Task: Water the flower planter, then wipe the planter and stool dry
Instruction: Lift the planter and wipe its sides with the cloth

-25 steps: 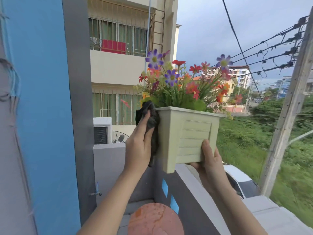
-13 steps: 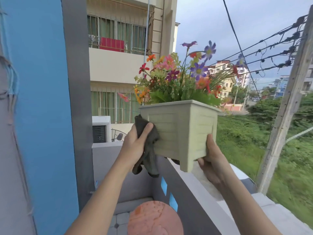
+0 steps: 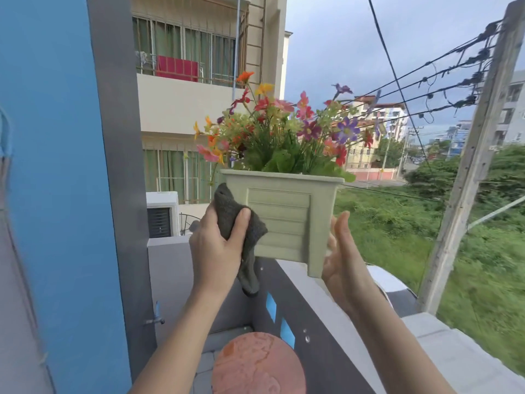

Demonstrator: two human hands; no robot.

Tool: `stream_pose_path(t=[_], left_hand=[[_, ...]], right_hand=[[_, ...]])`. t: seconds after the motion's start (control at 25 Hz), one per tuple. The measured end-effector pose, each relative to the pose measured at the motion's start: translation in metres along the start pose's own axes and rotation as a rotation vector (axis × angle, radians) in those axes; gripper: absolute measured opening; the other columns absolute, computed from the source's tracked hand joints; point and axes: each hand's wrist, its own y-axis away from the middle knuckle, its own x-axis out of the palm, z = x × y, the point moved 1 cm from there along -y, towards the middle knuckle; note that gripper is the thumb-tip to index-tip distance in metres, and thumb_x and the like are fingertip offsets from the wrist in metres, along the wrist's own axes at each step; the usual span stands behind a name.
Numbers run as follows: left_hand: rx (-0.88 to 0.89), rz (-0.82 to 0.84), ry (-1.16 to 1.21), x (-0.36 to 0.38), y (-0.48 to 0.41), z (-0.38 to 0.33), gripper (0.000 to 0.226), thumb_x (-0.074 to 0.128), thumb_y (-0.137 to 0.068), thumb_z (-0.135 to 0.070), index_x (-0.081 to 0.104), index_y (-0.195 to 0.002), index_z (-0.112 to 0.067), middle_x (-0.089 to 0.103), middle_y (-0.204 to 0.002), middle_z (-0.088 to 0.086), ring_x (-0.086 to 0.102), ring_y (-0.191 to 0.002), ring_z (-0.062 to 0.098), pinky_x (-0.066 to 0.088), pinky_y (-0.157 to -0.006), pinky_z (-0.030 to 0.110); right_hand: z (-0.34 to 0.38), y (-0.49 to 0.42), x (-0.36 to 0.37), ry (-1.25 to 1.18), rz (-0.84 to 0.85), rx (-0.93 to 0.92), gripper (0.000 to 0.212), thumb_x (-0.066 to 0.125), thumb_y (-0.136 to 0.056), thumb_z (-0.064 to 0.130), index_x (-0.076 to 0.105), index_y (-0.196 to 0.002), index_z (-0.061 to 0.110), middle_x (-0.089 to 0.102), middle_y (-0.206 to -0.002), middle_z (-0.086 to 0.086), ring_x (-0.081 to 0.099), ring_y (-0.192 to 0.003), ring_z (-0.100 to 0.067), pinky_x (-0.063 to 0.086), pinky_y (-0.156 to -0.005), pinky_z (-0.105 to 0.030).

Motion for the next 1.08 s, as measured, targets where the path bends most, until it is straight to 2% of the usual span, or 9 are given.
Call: stream_pose_path(t=[0.12,0.24,0.32,0.56,0.64,0.72,0.84,0.96,1.08], left_hand=[[0.054,-0.027,-0.067,0.003,0.006,0.005,0.049,0.052,-0.086,-0.048,0.060,-0.105,-0.002,0.066,-0.091,0.010,0.059,-0.087,0.027,0.039,-0.075,0.026],[0.085,-0.041,-0.068,0.005,0.013,0.001,0.058,0.049,-0.085,-0.050,0.059,-0.110,0.002,0.065,-0.095,0.012,0.060,-0.090,0.029,0.041,-0.077,0.027],[0.113,-0.039,-0.069,0.004,0.014,0.001,0.059,0.050,-0.085,-0.048,0.057,-0.114,0.003,0.063,-0.095,0.011,0.057,-0.089,0.023,0.040,-0.076,0.022],[0.091,0.099,0.005,0.002,0.039,0.020,0.060,0.052,-0.084,-0.049,0.057,-0.115,0.002,0.064,-0.094,0.005,0.054,-0.086,0.009,0.037,-0.078,0.005],[0.039,0.094,0.050,0.004,0.037,0.024,0.054,0.057,-0.084,-0.046,0.058,-0.112,0.000,0.064,-0.093,0.003,0.053,-0.083,0.008,0.037,-0.076,0.006],[0.009,0.109,0.078,0.007,0.036,0.027,0.043,0.061,-0.086,-0.038,0.057,-0.110,-0.003,0.062,-0.090,-0.001,0.055,-0.081,0.011,0.040,-0.074,0.014],[-0.078,0.211,0.140,0.014,0.043,0.035,0.024,0.062,-0.087,-0.030,0.051,-0.100,-0.013,0.061,-0.079,-0.007,0.060,-0.073,0.016,0.046,-0.067,0.026],[-0.232,0.334,0.228,0.029,0.051,0.050,0.020,0.062,-0.087,-0.029,0.050,-0.098,-0.018,0.065,-0.081,-0.005,0.064,-0.074,0.009,0.050,-0.067,0.024],[-0.372,0.454,0.312,0.054,0.065,0.067,0.024,0.062,-0.088,-0.027,0.051,-0.109,-0.021,0.066,-0.090,-0.013,0.062,-0.077,-0.008,0.044,-0.066,0.007]], right_hand=[[-0.010,0.007,0.017,0.190,0.049,-0.023,0.084,0.071,-0.060,0.071,0.046,-0.132,0.035,0.067,-0.121,0.013,0.064,-0.113,-0.016,0.058,-0.083,-0.040],[-0.020,0.002,0.024,0.341,-0.176,-0.209,0.040,0.064,-0.075,0.051,0.055,-0.112,0.039,0.072,-0.099,0.020,0.069,-0.100,-0.011,0.060,-0.073,-0.040],[-0.023,-0.001,0.028,0.290,-0.254,-0.302,0.028,0.062,-0.081,0.049,0.058,-0.107,0.038,0.072,-0.095,0.021,0.069,-0.094,-0.006,0.060,-0.070,-0.035],[-0.017,-0.009,0.024,0.274,-0.332,-0.317,0.038,0.059,-0.070,0.073,0.059,-0.100,0.050,0.071,-0.106,0.013,0.066,-0.105,-0.012,0.054,-0.091,-0.051],[-0.016,-0.009,0.027,0.339,-0.321,-0.314,0.033,0.055,-0.073,0.073,0.058,-0.098,0.051,0.068,-0.107,0.011,0.068,-0.098,-0.010,0.058,-0.080,-0.046],[-0.019,-0.009,0.025,0.374,-0.329,-0.300,0.027,0.053,-0.082,0.064,0.053,-0.097,0.042,0.064,-0.099,0.007,0.069,-0.077,-0.010,0.059,-0.057,-0.032],[-0.025,-0.004,0.020,0.430,-0.399,-0.308,0.024,0.051,-0.079,0.054,0.051,-0.095,0.036,0.059,-0.085,0.006,0.060,-0.057,-0.012,0.052,-0.044,-0.025],[-0.046,-0.005,0.000,0.427,-0.495,-0.291,0.024,0.053,-0.079,0.051,0.052,-0.096,0.034,0.057,-0.089,0.003,0.060,-0.068,-0.021,0.050,-0.043,-0.023],[-0.069,-0.006,-0.032,0.409,-0.565,-0.282,0.056,0.056,-0.076,0.060,0.052,-0.118,0.022,0.061,-0.093,0.005,0.061,-0.078,-0.029,0.051,-0.047,-0.023]])
